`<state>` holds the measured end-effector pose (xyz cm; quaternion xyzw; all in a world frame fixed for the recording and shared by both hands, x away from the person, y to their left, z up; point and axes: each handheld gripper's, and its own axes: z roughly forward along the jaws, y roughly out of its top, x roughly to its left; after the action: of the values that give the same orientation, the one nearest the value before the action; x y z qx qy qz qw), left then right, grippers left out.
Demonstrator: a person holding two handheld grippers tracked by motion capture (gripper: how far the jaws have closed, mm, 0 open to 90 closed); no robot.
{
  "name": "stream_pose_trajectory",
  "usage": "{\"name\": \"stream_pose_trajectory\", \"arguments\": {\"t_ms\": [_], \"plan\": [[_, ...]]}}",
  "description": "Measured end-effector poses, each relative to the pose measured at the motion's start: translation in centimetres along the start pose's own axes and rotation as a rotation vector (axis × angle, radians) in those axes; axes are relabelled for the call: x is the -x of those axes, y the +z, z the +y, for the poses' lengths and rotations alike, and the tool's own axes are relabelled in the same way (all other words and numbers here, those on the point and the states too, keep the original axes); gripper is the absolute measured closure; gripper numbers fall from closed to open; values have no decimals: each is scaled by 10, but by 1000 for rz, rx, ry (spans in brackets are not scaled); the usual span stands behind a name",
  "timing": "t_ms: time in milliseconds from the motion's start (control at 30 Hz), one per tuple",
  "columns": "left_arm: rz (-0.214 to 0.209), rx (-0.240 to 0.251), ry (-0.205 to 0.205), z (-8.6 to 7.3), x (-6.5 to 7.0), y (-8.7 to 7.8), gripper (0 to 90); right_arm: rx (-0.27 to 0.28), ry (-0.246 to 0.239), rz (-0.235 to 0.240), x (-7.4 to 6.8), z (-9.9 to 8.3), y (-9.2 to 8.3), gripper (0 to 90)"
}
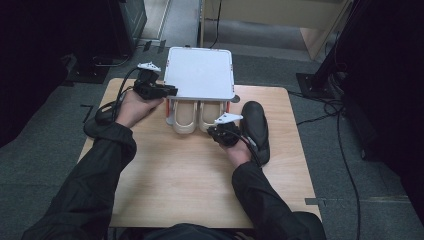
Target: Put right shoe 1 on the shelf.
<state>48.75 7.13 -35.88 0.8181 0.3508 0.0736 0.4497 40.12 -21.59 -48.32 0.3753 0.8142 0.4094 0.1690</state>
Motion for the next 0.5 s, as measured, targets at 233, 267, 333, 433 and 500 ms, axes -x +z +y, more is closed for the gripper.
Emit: {"name": "stream_pose_trajectory", "arguments": {"t_ms": [233, 267, 333, 433, 500], "plan": [[-7, 7, -18, 0, 0, 0, 704, 0, 64, 47, 4, -2, -6, 748], [-11, 10, -21, 0, 0, 0, 691, 3, 68, 49, 4, -2, -7, 742], [-18, 13, -30, 0, -1, -1, 659, 6, 78, 59, 4, -2, -9, 730], [-22, 13, -50, -1, -3, -7, 608, 10, 84, 100, 1, -2, -17, 688], [-17, 11, -44, -1, -3, -10, 575, 16, 78, 103, 0, -3, -19, 679]]}}
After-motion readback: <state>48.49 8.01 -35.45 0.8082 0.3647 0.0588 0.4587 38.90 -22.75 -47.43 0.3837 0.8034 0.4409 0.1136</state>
